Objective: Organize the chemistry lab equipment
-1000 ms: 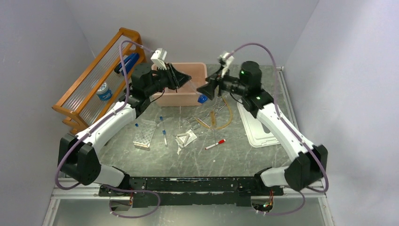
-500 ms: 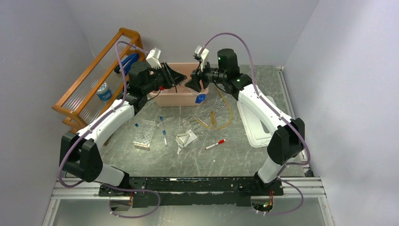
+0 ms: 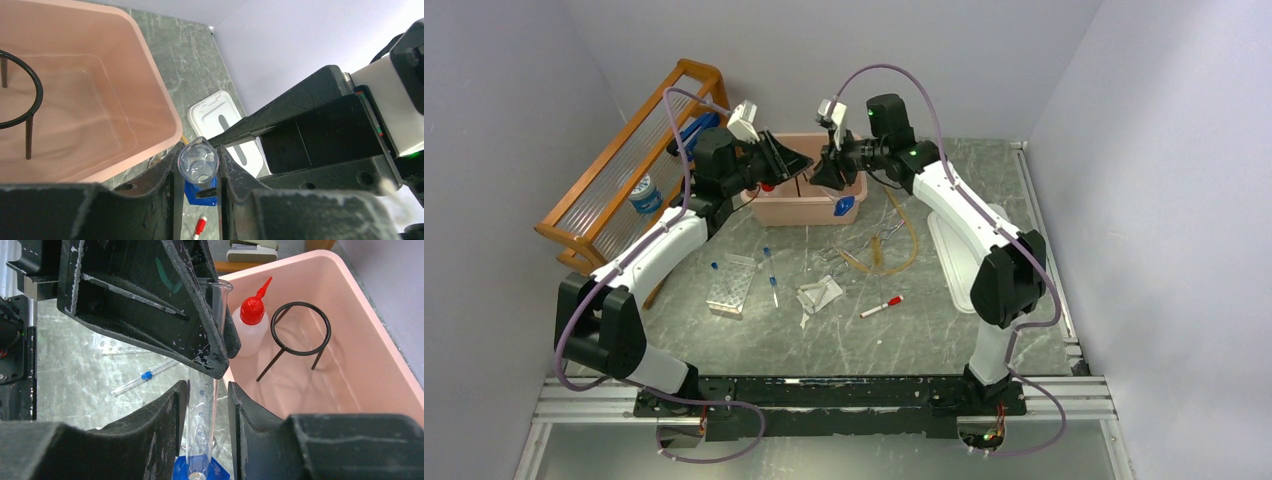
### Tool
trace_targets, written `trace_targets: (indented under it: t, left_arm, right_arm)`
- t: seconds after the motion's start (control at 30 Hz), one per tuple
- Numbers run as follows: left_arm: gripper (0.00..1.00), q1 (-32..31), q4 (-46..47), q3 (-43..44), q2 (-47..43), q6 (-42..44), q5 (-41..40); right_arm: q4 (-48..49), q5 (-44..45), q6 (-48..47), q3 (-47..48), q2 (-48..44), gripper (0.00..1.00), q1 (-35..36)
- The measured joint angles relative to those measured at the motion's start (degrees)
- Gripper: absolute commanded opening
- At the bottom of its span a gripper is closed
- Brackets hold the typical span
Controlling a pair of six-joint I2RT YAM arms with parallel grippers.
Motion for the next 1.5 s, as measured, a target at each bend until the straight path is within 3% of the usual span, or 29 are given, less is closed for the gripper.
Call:
trace_targets:
  t: [0.17, 0.33, 0.4, 0.5, 0.63, 0.77, 0.93, 1.13, 1.33, 1.5]
  left_arm:
    - [0.17, 0.61, 0.94, 0.0, 0.0, -1.44, 0.48]
    - [0.2, 0.94, 1.36, 0.0, 0.0, -2.14, 0.39]
    - [0.27, 1.05, 1.14, 0.0, 0.0, -2.12, 0.39]
    - [0.41, 1.05, 1.42, 0.04, -0.02, -2.05, 0.26]
    - [0.66, 1.22, -0.87, 1.14, -0.02, -1.62, -1.27]
    - [0.76, 2.19, -5.44, 4.15, -0.02, -0.24, -3.8]
    - [0.82, 5.97, -12.9, 7.63, -2.14, 4.22, -8.98]
    - [0.82, 11.06, -22.58, 10.36, -8.72, 12.24, -16.74]
    - [0.8, 10.95, -26.01, 8.39, -15.41, 16.28, -18.97]
    - [0.76, 10.95, -28.37, 5.03, -15.56, 16.9, -19.37]
  right_arm:
    - [-1.53, -1.18, -1.2, 2.25, 1.88, 0.45, 0.11]
    - [-3.26, -2.64, -1.95, 3.13, 3.63, 0.26, 0.11]
    - [-3.91, -2.56, -1.97, 3.28, 3.69, 0.17, 0.17]
    - [-4.81, -2.38, -1.9, 4.35, 3.91, 0.12, 0.09]
    - [-5.84, -2.14, -3.02, 5.86, 4.26, 0.11, 0.15]
    - [-7.23, -1.36, -4.39, 9.35, 5.57, 0.11, 0.15]
    - [-8.63, 2.19, -6.86, 12.98, 8.15, 0.12, 0.33]
    - [-12.0, 9.88, -11.85, 17.33, 13.81, 0.12, 1.49]
    - [-17.42, 14.36, -17.38, 23.45, 20.35, 0.11, 1.9]
    - [-20.76, 16.76, -22.67, 25.24, 22.6, 0.1, 1.9]
